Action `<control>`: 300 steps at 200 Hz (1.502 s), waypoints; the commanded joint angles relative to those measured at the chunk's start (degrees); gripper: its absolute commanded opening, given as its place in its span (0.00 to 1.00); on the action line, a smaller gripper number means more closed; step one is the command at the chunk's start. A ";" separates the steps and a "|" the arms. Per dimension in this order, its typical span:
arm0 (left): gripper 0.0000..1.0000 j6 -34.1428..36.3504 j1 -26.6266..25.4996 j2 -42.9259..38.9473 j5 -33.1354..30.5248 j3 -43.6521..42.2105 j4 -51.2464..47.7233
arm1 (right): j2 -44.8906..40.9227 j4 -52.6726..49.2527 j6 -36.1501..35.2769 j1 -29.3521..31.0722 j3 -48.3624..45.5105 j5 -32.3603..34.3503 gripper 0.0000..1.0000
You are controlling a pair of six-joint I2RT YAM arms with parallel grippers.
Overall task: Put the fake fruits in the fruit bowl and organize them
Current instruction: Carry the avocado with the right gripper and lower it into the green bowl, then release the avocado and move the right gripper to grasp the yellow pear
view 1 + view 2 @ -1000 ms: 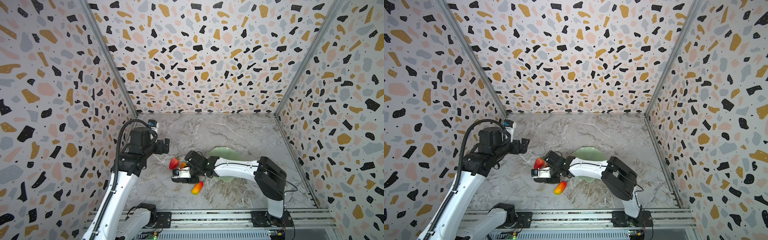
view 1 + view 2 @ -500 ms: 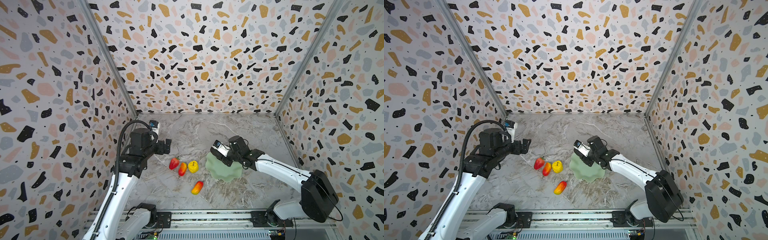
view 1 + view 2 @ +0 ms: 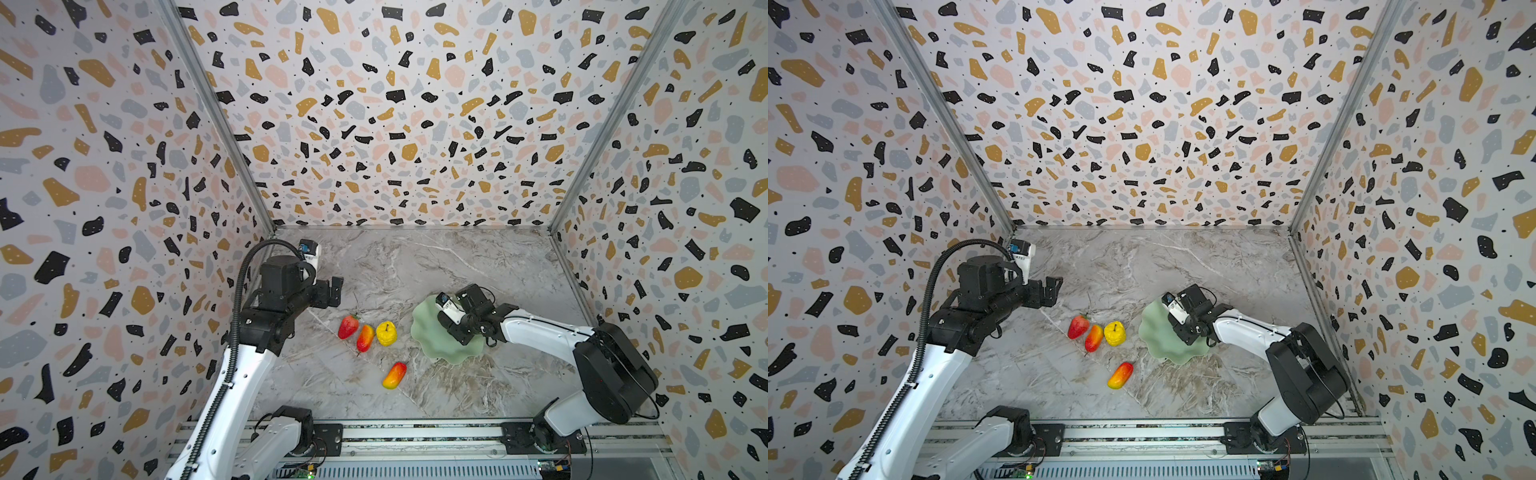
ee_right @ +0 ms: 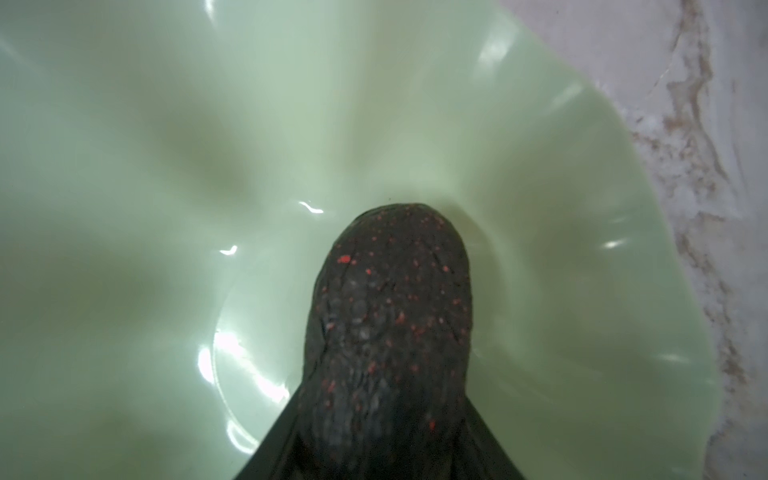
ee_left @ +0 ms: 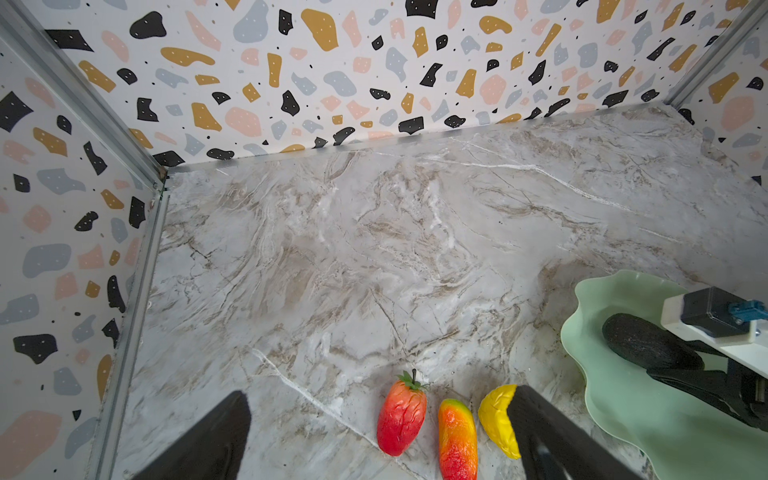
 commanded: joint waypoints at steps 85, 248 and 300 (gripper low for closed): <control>1.00 0.88 -0.32 -0.29 0.91 0.29 1.90 | 2.17 -2.79 1.75 -0.54 2.05 2.62 0.55; 1.00 -0.15 -0.37 -1.72 2.11 0.41 2.10 | -4.86 -0.69 -1.66 10.40 14.29 0.08 0.99; 1.00 -0.15 -0.37 -2.30 1.40 1.10 0.71 | 11.95 7.56 -1.33 17.92 24.60 -9.52 0.99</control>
